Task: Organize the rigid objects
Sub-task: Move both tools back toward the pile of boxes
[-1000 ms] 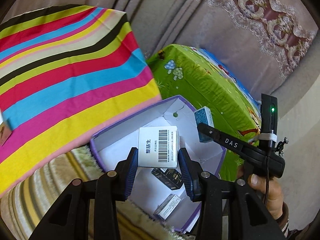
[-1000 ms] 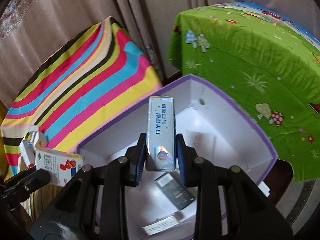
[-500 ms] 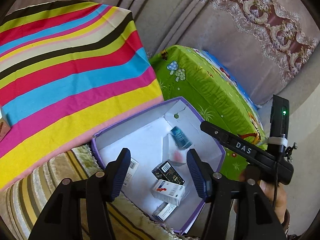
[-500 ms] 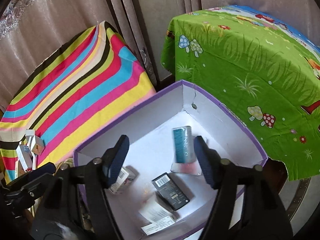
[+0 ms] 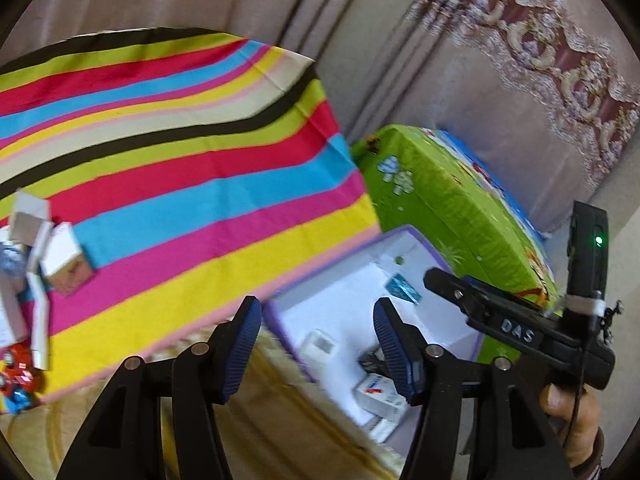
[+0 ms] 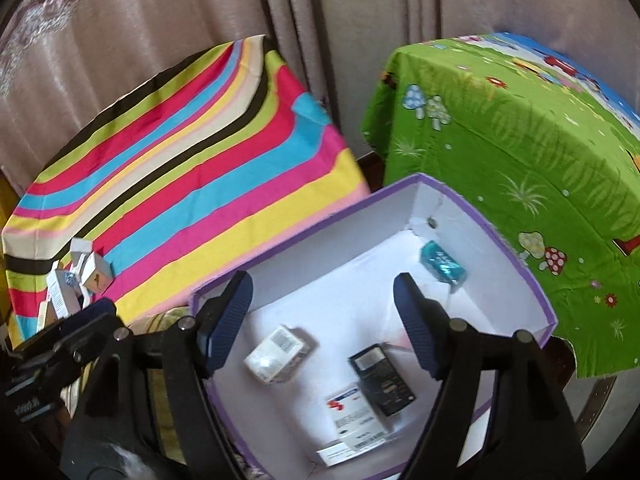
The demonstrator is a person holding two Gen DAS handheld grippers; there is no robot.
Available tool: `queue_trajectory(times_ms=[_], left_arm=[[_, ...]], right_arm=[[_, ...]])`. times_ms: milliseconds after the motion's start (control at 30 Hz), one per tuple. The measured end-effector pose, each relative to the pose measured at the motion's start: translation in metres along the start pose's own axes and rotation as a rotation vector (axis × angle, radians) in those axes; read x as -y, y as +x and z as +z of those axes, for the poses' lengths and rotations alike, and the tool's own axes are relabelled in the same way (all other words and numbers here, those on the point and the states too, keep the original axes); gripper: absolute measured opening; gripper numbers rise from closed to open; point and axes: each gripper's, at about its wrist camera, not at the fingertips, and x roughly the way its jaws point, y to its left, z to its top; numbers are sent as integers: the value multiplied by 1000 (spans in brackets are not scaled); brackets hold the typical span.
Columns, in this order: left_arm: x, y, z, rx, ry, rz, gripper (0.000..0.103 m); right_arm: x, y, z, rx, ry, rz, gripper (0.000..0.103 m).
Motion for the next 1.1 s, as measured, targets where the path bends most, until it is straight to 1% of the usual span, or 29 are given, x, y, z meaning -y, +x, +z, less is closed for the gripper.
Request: queue_trajectory(times_ms=[100,167,433,667,867,933,1000,1100], left_arm=[[-20,-11,2,18,-17,50,59],[-31,-16,3,22,-23,96,59],[-70,-36,0,40,-48,213,59],[-104,-56,-7,41,-104,271,59],[-123,-69,-13,38,-121,329,60],[-128,-74,-15,39,-124,337,60],[-137,-84,-17,50,-125,361,60],[-151,-97,-20,67,-148,378,64]], right_arm=[[-23,3,-3,-14,-38,30,77],[-38,5,-5,-21,-63,47,77],[-98,11,-17,-44,-169,120,81],[-136,16,-24,-71,-232,165,82],[-157,18,-28,-81,-275,168,84],[-163,20,-30,-87,-293,167,84],[-170,22,-32,-93,-312,167,85],[-177,22,-35,-96,-333,166,85]])
